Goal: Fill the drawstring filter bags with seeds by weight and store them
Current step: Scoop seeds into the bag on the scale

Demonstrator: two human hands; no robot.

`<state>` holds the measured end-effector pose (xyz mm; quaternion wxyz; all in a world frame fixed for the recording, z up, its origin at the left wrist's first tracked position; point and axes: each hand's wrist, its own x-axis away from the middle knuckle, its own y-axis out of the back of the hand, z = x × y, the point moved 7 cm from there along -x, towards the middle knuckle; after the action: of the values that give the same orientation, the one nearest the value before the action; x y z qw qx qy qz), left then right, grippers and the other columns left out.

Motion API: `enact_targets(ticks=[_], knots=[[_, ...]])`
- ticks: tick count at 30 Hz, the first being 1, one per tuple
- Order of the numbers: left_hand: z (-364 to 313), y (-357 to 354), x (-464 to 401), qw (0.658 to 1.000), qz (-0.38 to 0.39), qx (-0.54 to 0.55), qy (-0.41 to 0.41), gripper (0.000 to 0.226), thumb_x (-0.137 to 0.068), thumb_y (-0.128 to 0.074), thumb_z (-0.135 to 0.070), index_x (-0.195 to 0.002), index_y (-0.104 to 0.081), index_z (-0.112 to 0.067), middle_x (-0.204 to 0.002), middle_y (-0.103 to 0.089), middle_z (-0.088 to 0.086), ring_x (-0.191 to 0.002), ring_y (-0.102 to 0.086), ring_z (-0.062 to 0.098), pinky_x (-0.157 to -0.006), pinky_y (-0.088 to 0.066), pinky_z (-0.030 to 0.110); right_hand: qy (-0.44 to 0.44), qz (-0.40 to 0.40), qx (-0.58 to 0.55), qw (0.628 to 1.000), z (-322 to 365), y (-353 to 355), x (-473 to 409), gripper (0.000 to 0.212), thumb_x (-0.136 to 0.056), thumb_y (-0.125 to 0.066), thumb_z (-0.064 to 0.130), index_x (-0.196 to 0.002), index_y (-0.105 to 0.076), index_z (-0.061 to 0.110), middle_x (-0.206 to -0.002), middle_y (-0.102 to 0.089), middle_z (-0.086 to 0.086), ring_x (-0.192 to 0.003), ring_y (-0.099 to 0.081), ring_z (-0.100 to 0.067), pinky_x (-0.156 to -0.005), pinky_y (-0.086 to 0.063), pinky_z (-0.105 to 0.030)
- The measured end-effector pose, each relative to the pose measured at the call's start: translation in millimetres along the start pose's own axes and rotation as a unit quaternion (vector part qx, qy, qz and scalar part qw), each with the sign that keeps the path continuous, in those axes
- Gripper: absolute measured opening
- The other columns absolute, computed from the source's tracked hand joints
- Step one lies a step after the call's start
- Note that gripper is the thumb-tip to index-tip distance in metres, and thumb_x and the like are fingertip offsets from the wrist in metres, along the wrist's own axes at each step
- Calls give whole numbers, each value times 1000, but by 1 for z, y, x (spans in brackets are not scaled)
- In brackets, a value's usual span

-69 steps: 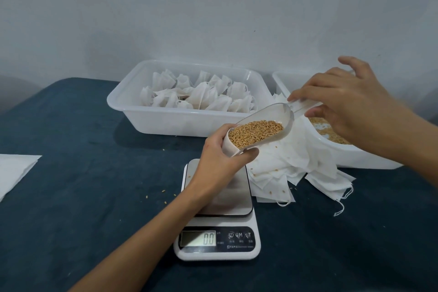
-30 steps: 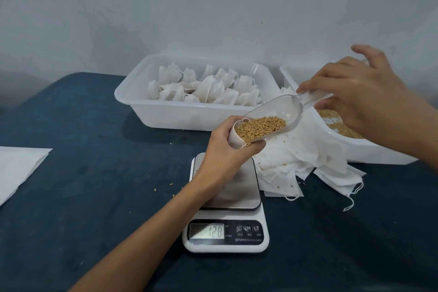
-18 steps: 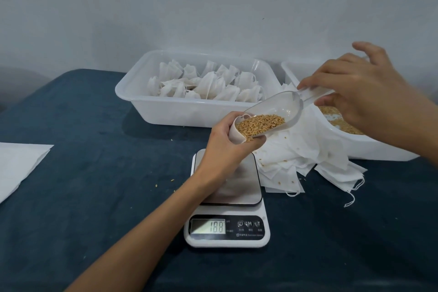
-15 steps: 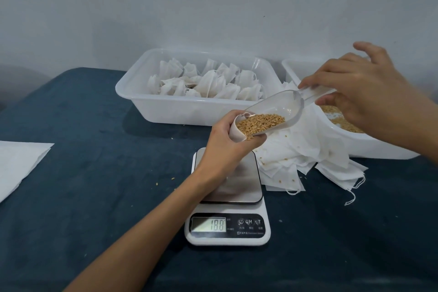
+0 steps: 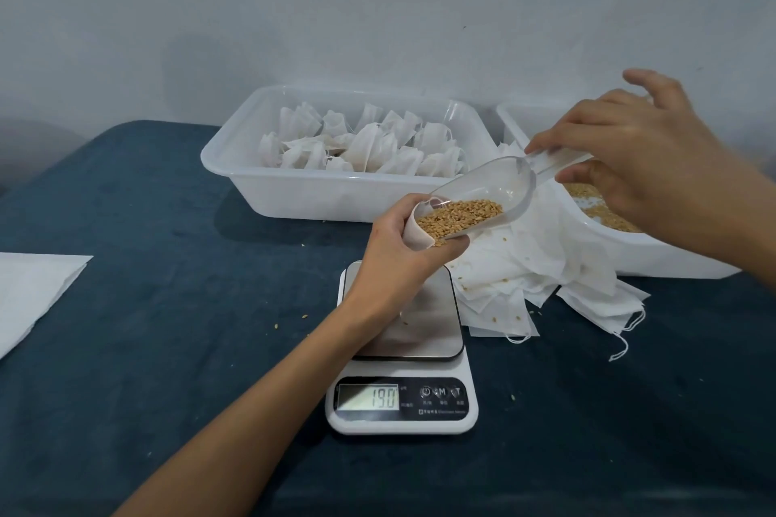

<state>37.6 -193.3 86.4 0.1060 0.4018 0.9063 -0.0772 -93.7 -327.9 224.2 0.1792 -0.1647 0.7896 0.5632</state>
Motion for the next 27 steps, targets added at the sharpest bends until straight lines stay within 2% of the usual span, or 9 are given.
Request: enact_targets(ticks=[7,16,20,22,24,27], knots=[[-1,0,1,1000,3,4,2,32,-86,-81,-6,-101,-66,-29,-105,-76,-15,-91,-71,5,-74,-56,23,-7,10,-6,1000,0,-1,0,34,-85,-73,3,-116,-70,15,-102,-68,-4,-98,-62,-35,-116,-20,-58],[-1,1,1,1000,-5,9,14,28,-86,-80,-2,-104,-68,-20,-111,-76,-5,-94,-72,8,-78,-57,25,-66,49,-92,992,-12,-21,8,34,-87,-69,9,-118,-66,22,-102,-62,10,-107,-60,-26,-117,-17,-47],[-2,2,1,999,-9,26,26,24,-87,-78,-1,-103,-70,-16,-110,-77,2,-94,-70,12,-92,-57,35,-85,58,-143,984,-19,-32,13,34,-89,-71,9,-116,-65,28,-103,-61,15,-102,-56,-16,-111,-25,-44],[-2,4,1,999,-8,33,32,21,-88,-77,-2,-106,-70,-12,-103,-76,2,-90,-67,12,-89,-54,34,-94,61,-167,980,-22,-36,15,32,-90,-72,9,-116,-66,27,-103,-65,13,-98,-56,-13,-106,-31,-41],[-1,5,2,999,-4,35,41,19,-91,-76,-9,-110,-71,-9,-97,-75,-1,-88,-67,12,-82,-52,26,-113,59,-204,971,-27,-40,17,31,-90,-72,9,-115,-67,26,-103,-67,15,-99,-61,-7,-99,-39,-29],[0,9,0,997,-16,43,56,18,-94,-75,-19,-109,-72,-10,-86,-72,2,-79,-64,13,-68,-49,19,-157,59,-244,955,-36,-46,23,30,-91,-70,8,-115,-67,26,-103,-63,26,-98,-56,16,-86,-36,-6]])
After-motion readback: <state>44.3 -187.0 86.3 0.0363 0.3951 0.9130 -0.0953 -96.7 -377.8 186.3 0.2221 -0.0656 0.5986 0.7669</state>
